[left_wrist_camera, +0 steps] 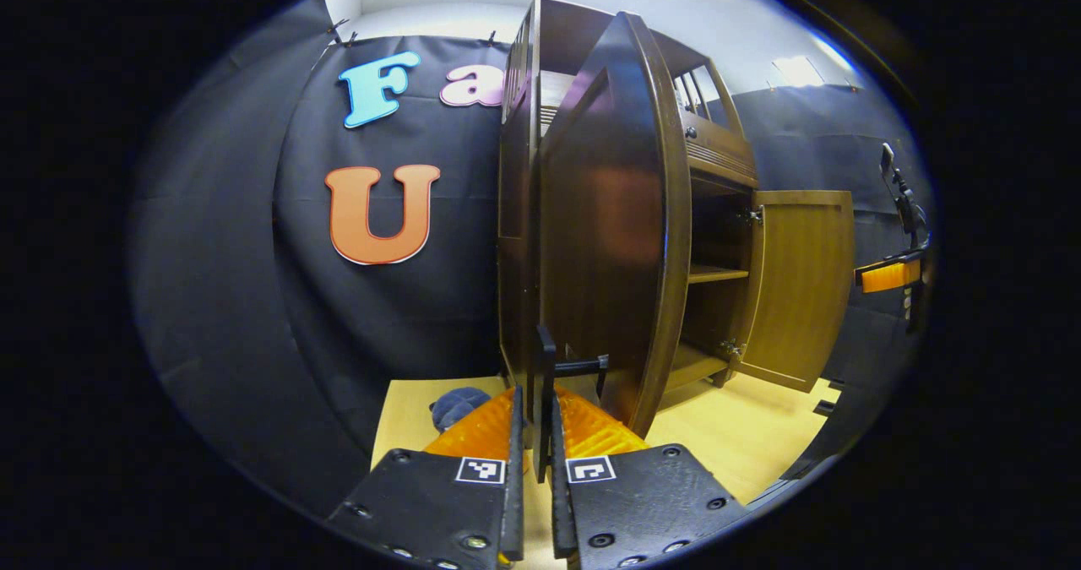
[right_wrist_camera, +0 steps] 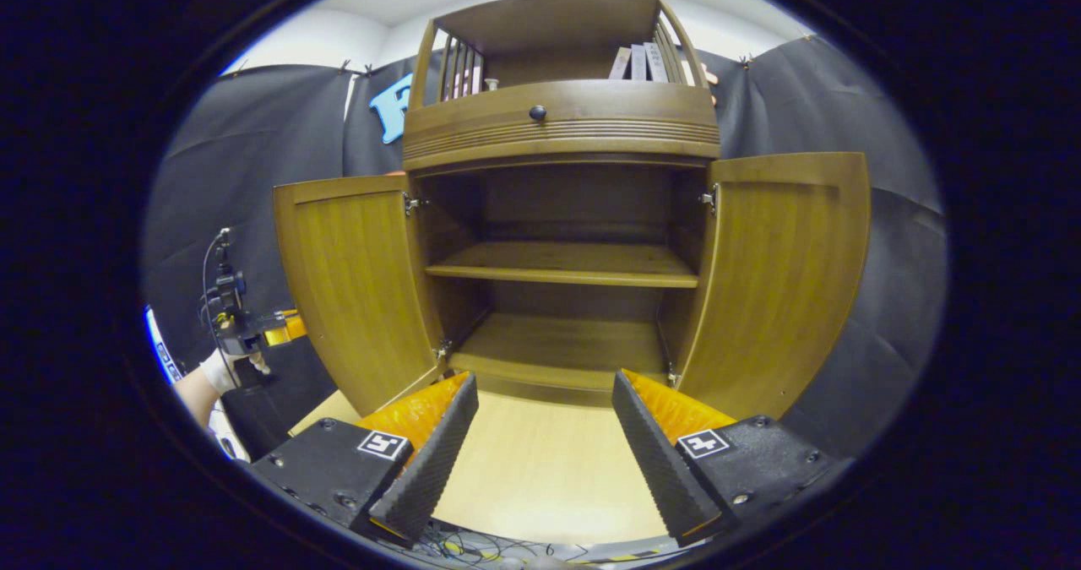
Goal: Open the right door of the double-door shoe cabinet with the right hand, and open the left door with the left hand.
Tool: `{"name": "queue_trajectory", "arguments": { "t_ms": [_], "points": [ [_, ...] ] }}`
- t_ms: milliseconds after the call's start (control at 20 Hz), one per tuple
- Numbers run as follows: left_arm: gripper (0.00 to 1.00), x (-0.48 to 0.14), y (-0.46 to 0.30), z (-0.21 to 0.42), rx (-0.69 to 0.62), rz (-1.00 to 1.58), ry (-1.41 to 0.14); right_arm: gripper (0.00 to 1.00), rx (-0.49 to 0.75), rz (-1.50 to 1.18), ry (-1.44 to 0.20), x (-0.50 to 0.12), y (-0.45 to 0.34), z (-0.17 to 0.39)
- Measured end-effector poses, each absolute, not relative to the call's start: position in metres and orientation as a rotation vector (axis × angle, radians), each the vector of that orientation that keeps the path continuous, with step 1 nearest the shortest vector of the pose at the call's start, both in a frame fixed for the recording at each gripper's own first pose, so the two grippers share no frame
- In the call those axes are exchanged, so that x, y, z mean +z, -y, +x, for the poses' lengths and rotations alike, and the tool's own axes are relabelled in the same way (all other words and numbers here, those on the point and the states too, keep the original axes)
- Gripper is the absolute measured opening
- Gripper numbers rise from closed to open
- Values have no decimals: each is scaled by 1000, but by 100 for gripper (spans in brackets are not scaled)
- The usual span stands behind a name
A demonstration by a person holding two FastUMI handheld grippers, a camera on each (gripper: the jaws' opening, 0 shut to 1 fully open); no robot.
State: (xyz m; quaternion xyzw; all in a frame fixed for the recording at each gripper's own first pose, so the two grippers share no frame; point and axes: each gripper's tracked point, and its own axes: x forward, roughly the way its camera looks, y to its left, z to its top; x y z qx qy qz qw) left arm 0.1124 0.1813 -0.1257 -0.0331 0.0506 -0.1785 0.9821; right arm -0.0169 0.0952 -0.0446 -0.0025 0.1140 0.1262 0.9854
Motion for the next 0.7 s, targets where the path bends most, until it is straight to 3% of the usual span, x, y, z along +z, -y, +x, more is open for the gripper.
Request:
{"name": "queue_trajectory", "arguments": {
  "t_ms": [50, 100, 250, 400, 450, 700],
  "points": [
    [18, -125, -183, 111, -350, -62, -101, 100, 256, -4, -228, -43, -96, -17],
    [18, -127, -189, 109, -326, -54, -104, 100, 257, -1, -225, -43, -95, -17],
    [88, -132, -202, 94, -270, -60, -131, 100, 264, 6, -218, -42, -96, -15],
    [99, -132, -220, 75, -171, -39, -154, 100, 272, 10, -212, -40, -97, -9],
    [92, -129, -225, 69, -132, -25, -155, 100, 273, 12, -209, -39, -96, -5],
    [96, -75, -199, 38, -65, -41, -113, 100, 263, 25, -189, -35, -86, 5]
  ]
}}
